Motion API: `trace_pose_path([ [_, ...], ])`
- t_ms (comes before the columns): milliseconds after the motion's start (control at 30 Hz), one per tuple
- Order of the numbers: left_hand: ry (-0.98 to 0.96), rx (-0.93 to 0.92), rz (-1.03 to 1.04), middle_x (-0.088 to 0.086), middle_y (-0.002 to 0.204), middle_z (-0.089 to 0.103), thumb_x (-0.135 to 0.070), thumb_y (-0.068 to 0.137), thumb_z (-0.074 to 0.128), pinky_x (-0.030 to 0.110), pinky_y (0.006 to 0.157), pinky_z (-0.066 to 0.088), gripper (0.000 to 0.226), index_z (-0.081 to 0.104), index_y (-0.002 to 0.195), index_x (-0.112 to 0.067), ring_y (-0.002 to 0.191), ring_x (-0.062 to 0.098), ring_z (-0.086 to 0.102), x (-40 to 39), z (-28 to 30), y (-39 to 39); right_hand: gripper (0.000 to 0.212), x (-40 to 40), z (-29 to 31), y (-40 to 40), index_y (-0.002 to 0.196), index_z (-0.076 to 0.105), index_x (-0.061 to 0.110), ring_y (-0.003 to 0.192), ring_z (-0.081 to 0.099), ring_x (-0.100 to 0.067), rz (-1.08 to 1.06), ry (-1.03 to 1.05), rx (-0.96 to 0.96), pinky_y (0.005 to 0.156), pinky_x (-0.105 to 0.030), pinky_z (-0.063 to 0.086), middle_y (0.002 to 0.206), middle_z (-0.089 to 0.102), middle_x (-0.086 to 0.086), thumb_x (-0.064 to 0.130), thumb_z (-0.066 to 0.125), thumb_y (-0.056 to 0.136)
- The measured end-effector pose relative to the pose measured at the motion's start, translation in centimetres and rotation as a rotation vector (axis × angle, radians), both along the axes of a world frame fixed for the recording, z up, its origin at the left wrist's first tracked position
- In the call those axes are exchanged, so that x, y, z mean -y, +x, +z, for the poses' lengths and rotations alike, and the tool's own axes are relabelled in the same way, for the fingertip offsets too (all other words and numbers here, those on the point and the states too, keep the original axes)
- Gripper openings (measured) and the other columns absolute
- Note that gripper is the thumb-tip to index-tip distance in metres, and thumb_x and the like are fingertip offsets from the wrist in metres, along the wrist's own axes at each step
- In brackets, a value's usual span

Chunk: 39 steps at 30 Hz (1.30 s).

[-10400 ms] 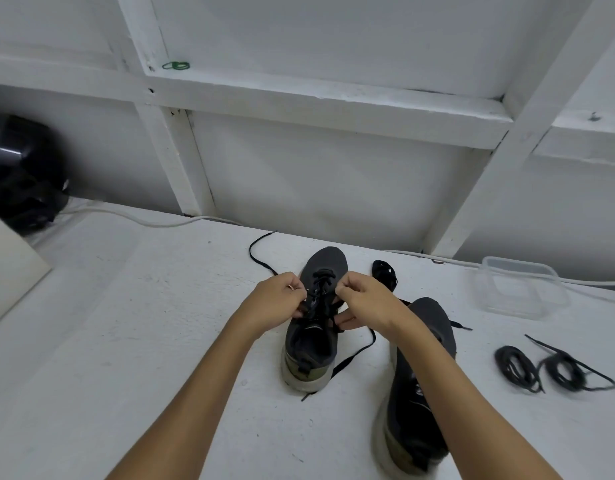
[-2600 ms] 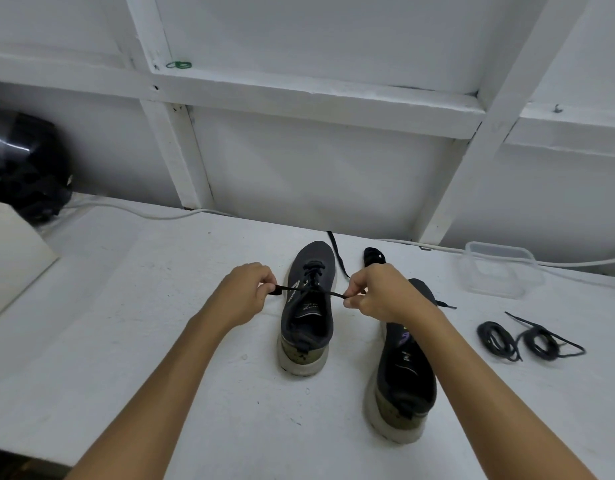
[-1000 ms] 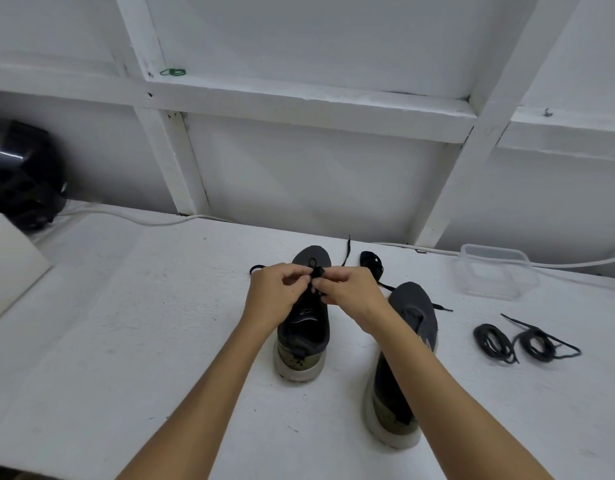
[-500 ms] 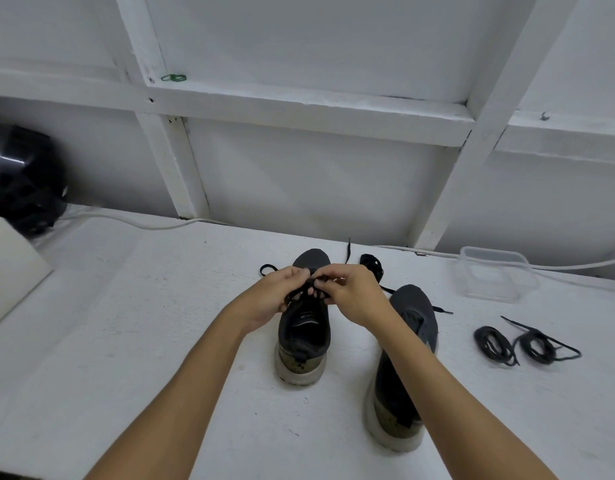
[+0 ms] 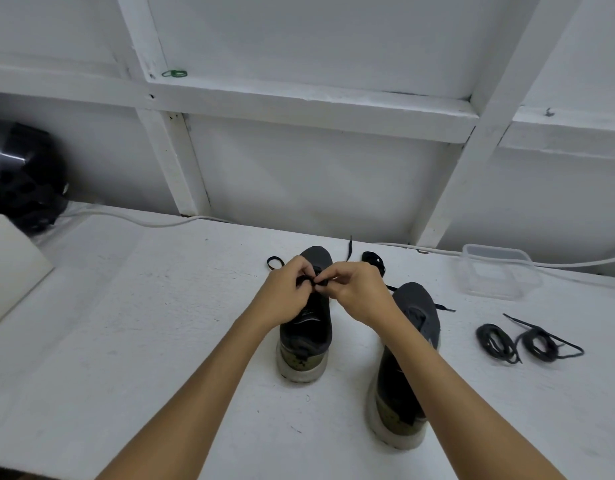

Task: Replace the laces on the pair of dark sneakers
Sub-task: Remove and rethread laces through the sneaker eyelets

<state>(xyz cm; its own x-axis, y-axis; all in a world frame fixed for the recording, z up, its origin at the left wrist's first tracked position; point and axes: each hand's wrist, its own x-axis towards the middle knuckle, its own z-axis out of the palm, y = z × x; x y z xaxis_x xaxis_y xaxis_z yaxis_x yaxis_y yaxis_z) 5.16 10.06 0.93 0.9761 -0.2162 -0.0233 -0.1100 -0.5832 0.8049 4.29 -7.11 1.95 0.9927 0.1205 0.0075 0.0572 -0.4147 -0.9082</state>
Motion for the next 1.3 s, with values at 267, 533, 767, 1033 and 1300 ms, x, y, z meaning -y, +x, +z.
trace_pose_path([
  [267,-0.559,-0.513,0.222,-0.012,0.069,0.066,-0.021,0.093,0.069,0.022,0.061,0.037,0.008,0.075,0.098,-0.023,0.064,0.001,0.057,-1.0,0.5,0.8,0.015,0.5,0.7,-0.3,0.092,0.082,0.023,0.088,0.065,-0.005,0.076,-0.070,0.057,0.083,-0.015,0.052,0.093,0.072,0.005,0.011,0.082,0.084],
  [533,-0.426,-0.395,0.389,-0.010,0.105,0.068,-0.018,0.091,0.067,0.020,0.071,0.041,0.019,0.073,0.104,-0.030,0.095,0.004,0.058,-3.5,-0.7,0.5,0.007,2.5,-0.1,-0.9,0.089,0.076,0.018,0.081,0.069,-0.006,0.015,0.100,-0.297,0.066,-0.021,0.057,0.080,0.074,0.006,0.015,0.071,0.092],
  [767,0.049,-0.361,0.011,-0.018,0.096,0.072,-0.019,0.091,0.067,0.018,0.070,0.044,0.014,0.078,0.097,-0.027,0.093,-0.002,0.064,-5.0,0.3,0.7,0.013,2.5,-0.2,-0.8,0.094,0.078,0.022,0.079,0.070,-0.003,0.033,0.021,-0.420,0.064,-0.023,0.059,0.085,0.074,0.004,0.016,0.067,0.092],
  [1033,-0.598,-0.684,0.374,-0.002,0.087,0.067,-0.014,0.103,0.052,0.026,0.066,0.044,0.014,0.064,0.096,-0.015,0.076,0.008,0.061,-4.8,0.2,1.3,0.017,3.6,-0.1,-0.9,0.070,0.076,0.022,0.086,0.074,-0.018,-0.024,0.625,-0.635,0.062,-0.029,0.057,0.091,0.075,0.001,0.018,0.062,0.078],
  [1300,-0.426,-0.672,-0.013,-0.011,0.077,0.065,-0.012,0.097,0.059,0.025,0.069,0.052,0.023,0.074,0.114,-0.017,0.069,0.005,0.055,-6.4,0.5,1.3,0.016,3.5,-0.4,-0.5,0.085,0.078,0.017,0.061,0.056,-0.010,0.083,0.544,-0.702,0.050,-0.020,0.043,0.079,0.063,0.001,0.021,0.066,0.075],
])
